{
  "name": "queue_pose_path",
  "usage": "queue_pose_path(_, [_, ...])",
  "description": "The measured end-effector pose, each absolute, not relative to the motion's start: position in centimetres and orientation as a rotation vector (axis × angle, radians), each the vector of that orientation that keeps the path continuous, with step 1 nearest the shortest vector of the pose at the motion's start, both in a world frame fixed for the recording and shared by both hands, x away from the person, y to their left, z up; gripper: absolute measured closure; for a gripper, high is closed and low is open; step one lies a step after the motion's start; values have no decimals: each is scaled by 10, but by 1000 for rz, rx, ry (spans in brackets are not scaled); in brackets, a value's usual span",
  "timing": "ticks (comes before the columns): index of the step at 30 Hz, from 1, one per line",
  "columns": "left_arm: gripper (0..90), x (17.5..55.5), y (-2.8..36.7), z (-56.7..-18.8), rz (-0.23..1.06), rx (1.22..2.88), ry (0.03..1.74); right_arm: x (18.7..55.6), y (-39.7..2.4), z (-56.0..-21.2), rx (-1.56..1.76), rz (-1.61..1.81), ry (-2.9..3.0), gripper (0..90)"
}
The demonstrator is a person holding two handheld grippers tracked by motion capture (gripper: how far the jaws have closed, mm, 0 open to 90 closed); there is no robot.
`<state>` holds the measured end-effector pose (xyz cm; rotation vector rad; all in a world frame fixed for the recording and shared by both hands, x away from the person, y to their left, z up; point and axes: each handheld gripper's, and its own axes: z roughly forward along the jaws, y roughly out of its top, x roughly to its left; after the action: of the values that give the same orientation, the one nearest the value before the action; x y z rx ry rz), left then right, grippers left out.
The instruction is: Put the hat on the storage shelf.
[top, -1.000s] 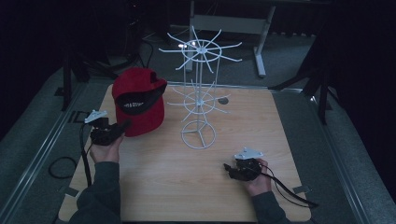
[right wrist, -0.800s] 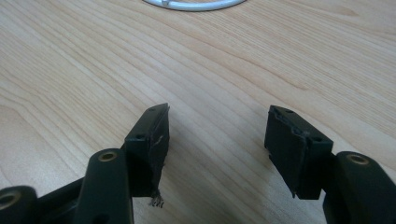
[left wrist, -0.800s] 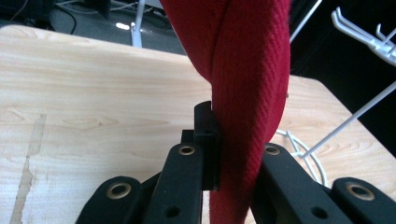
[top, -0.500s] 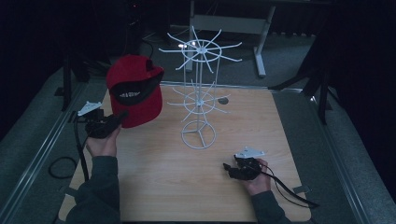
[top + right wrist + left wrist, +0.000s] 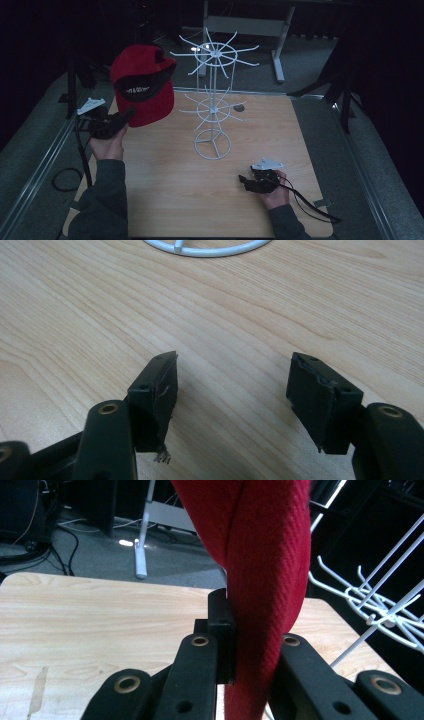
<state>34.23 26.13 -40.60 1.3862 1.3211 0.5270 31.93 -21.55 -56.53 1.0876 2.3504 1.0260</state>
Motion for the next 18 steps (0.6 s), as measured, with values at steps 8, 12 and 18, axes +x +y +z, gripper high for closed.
queue_pose_path(8, [862,345,258,-392,546,1388,1292,319,-215,-566,1087,1031,2348,364])
queue_pose_path(12, [862,345,257,-384,556,1389,1280,319,-215,-566,1087,1033,2346,359])
queue_pose_path(18, [862,346,254,-374,560,1388,1267,319,-215,-566,1087,1035,2347,357])
